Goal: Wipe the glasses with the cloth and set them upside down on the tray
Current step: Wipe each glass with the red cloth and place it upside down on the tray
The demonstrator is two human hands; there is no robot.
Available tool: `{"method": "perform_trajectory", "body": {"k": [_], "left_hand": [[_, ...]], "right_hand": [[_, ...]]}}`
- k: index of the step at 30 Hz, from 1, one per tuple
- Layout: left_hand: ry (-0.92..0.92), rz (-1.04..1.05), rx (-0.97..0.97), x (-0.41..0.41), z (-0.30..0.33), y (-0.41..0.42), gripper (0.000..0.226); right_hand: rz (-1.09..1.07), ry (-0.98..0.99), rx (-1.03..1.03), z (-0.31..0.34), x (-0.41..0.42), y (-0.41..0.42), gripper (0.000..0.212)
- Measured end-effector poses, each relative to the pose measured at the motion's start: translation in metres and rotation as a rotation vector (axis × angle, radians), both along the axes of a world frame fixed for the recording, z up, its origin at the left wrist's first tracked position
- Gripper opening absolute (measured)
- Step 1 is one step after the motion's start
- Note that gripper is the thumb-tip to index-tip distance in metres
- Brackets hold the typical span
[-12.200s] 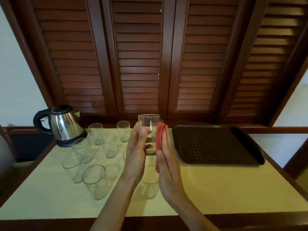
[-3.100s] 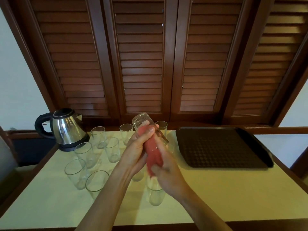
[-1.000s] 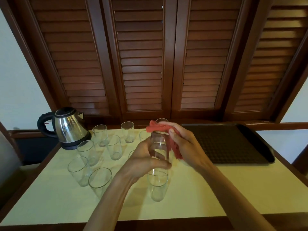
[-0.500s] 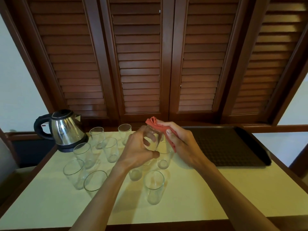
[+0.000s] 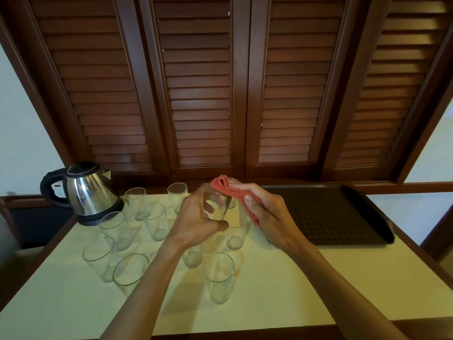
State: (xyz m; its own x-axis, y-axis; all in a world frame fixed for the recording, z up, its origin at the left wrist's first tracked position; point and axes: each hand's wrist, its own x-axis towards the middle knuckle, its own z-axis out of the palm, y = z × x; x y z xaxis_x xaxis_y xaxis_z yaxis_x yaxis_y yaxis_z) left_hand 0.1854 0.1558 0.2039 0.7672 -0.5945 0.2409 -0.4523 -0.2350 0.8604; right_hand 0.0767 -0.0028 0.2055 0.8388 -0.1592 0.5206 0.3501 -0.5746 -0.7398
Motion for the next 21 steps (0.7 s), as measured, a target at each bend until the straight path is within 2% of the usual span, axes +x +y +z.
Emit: {"method": "perform_trajectory", "body": {"k": [4,6,8,10,12,16,18,21], "left_hand": [[-0.022,-0.082,0.046,-0.014,-0.007,-0.015,0.06],[-0.011,-0.033,0.025,-0.008,-0.008,-0.018,0.058],[0.052,0.016,-0.02,0.001,-0.008,-0.017,0.067],[0.124,0.013,-0.083,0.005,-0.009,-0.018,0.072],[0.173,-0.009,-0.112,0.003,-0.011,-0.024,0.072],[0.386,-0.028,-0.235,-0.001,-0.019,-0.041,0.063],[0.499,-0.033,-0.284,-0.003,-0.023,-0.049,0.057],[0.609,-0.065,-0.319,-0.006,-0.028,-0.059,0.051]], "right_hand": [[0.003,0.012,0.047,0.004,0.004,-0.004,0.036],[0.037,0.0,0.039,0.004,-0.001,-0.006,0.036],[0.071,-0.001,0.064,-0.001,-0.012,-0.016,0.035],[0.011,-0.002,0.13,-0.011,-0.015,-0.039,0.031],[-0.147,0.015,0.16,-0.034,-0.008,-0.068,0.028],[-0.505,0.11,-0.134,-0.107,0.006,-0.118,0.026],[-0.522,0.22,-0.327,-0.142,0.004,-0.134,0.036],[-0.415,0.366,-0.569,-0.179,-0.008,-0.148,0.066]]}}
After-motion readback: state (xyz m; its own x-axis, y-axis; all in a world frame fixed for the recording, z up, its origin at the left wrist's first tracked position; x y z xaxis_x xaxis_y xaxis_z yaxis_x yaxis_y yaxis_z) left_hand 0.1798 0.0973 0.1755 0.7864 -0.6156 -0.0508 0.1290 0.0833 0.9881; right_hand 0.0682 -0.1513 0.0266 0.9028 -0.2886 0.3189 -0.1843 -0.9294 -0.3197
